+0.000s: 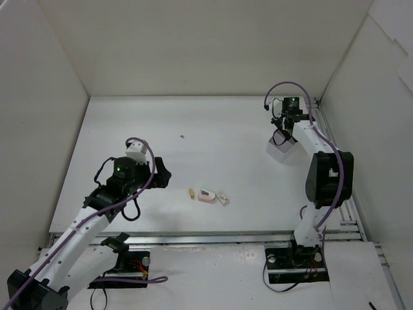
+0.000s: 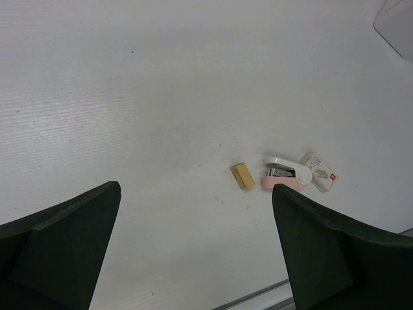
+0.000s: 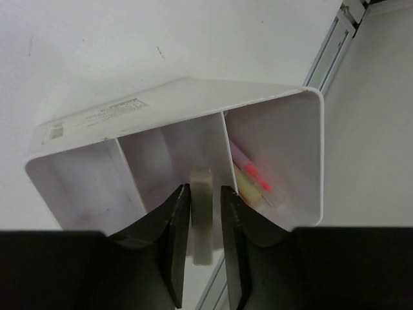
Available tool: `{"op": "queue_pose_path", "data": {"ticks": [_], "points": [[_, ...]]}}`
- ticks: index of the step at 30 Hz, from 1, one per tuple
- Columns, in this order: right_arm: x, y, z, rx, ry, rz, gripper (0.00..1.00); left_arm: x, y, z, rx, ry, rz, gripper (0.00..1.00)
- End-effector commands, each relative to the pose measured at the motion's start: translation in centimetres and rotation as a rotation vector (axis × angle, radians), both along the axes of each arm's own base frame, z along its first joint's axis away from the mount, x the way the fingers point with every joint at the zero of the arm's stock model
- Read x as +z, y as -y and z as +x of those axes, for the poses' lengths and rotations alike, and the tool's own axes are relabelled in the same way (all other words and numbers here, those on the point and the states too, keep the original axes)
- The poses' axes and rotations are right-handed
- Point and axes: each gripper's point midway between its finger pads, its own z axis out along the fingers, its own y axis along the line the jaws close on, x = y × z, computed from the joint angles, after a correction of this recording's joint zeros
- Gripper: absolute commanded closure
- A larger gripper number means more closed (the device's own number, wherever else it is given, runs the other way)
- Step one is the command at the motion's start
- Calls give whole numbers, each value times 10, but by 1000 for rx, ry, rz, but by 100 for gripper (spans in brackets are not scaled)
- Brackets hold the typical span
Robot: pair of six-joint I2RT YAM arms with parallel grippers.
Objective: Sort the stationery into containers
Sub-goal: Place the stationery in the storage box, then pick up the stationery from the center of the board.
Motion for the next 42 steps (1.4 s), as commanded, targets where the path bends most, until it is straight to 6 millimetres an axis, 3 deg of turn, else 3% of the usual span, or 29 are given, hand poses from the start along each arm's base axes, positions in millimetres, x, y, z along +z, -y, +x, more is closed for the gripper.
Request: {"op": "queue_pose_path", "data": {"ticks": [1,5,6,10,11,12,14,15,16,18,20,22,25,26,28,30,31,33,34,36,37,39,40,42], "points": [[24,8,11,-23,61,0,75,35,6,14,4,91,-35,0],[30,9,11,-40,75,1,65,37,6,14,2,98,-40,0],[35,8,11,-46,90,18,58,36,6,13,1,97,-39,0],[51,-13,8,-25,138,118,49,36,6,11,-1,106,-48,0],[54,-24,6,-31,147,160,45,38,6,11,-1,115,-54,0],[64,-34,3,-22,167,179,37,40,6,10,-2,121,-61,0],[66,-67,-7,14,169,226,21,43,9,8,-19,131,-74,0],[81,-85,-15,68,191,289,2,43,10,6,-26,134,-79,0],[86,-109,-22,142,192,315,2,40,11,5,-32,128,-82,0],[120,-132,-29,128,260,401,2,39,10,1,-35,142,-95,0],[144,-171,-46,188,278,539,2,41,9,-1,-37,154,-103,0],[150,-200,-59,227,267,589,2,44,9,-4,-42,161,-105,0],[143,-220,-82,132,249,643,2,49,9,-11,-66,178,-109,0],[131,-216,-93,95,237,628,2,48,9,-12,-66,178,-109,0],[105,-227,-118,82,165,639,2,48,7,-16,-69,184,-107,0],[97,-228,-141,73,128,656,2,46,6,-19,-75,179,-104,0],[77,-234,-159,63,68,658,2,47,6,-20,-79,185,-109,0],[61,-234,-184,61,-3,653,2,46,9,-22,-95,187,-119,0],[42,-236,-202,43,-55,641,2,46,10,-23,-99,189,-123,0],[26,-239,-219,40,-103,633,2,46,12,-24,-110,188,-134,0],[14,-249,-232,63,-149,637,2,45,12,-23,-110,187,-134,0],[3,-272,-247,124,-207,626,2,45,13,-23,-108,181,-138,0],[9,-281,-242,133,-187,627,2,45,14,-23,-109,177,-139,0],[0,-302,-239,162,-171,564,2,45,14,-24,-108,171,-147,0]]}}
